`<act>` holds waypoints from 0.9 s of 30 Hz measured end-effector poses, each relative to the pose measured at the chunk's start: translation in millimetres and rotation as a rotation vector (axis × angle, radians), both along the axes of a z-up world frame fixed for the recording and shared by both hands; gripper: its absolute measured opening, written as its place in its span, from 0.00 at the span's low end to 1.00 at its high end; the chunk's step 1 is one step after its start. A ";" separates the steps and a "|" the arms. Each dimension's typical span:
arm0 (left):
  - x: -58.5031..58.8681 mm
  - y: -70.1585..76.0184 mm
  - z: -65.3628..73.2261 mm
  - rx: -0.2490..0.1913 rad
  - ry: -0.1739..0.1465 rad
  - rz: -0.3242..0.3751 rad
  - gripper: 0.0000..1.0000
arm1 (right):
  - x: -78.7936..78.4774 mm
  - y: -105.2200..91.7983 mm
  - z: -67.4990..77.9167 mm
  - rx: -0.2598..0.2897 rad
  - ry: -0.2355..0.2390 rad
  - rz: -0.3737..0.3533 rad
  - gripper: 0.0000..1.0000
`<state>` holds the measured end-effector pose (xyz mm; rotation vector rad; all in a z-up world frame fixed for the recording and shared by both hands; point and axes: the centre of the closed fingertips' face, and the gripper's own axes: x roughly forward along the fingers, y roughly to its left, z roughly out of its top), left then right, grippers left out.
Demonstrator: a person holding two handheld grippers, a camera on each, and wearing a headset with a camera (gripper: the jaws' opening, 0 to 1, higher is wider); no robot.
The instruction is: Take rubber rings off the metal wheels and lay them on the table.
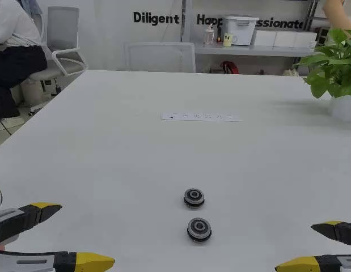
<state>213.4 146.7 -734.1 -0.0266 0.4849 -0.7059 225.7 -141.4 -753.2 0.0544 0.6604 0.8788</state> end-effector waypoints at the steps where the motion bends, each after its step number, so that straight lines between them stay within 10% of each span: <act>1: -0.5 -0.7 -0.2 -0.004 0.002 -0.004 1.00 | -0.7 0.3 -0.5 -0.002 0.002 0.003 1.00; 27: -1.2 4.9 -0.5 -0.029 0.014 0.016 1.00 | -9.4 5.9 -4.3 -0.011 0.023 0.015 1.00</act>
